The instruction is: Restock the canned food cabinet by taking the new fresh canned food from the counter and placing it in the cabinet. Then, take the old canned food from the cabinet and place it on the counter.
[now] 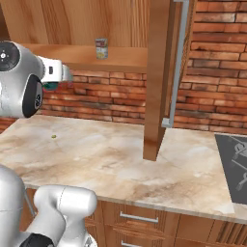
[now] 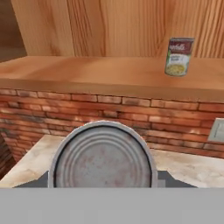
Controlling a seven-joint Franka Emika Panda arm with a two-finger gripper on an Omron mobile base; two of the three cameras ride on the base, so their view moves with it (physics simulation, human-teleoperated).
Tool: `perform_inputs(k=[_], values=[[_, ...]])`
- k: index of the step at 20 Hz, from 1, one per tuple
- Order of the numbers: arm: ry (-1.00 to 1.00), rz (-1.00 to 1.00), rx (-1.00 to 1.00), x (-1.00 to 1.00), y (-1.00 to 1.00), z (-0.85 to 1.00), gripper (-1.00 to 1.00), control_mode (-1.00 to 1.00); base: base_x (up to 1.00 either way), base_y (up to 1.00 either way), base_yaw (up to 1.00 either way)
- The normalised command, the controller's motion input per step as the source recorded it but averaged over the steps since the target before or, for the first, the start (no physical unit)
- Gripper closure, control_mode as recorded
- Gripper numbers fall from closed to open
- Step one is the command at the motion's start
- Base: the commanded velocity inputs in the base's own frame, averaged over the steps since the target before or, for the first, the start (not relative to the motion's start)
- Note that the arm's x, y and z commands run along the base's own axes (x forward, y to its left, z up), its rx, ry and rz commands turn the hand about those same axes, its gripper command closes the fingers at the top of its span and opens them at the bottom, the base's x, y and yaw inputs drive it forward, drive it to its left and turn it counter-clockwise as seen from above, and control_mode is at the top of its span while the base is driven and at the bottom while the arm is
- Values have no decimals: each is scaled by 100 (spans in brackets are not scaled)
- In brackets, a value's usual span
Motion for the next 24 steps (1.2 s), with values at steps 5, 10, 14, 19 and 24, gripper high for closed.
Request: perform_inputs(k=[5, 10, 14, 19, 24], values=[[0, 0, 0, 11, 0, 1, 100, -100, 0, 0, 0], [-1, -2, 0, 51, 7, 2, 100, -100, 0, 0, 0], [-3, -4, 0, 85, 0, 5, 100, -100, 0, 0, 0], [-1, -6, 0, 95, 0, 9, 100, -100, 0, 0, 0], [-2, -5, 0, 92, 3, 0, 100, -100, 0, 0, 0]])
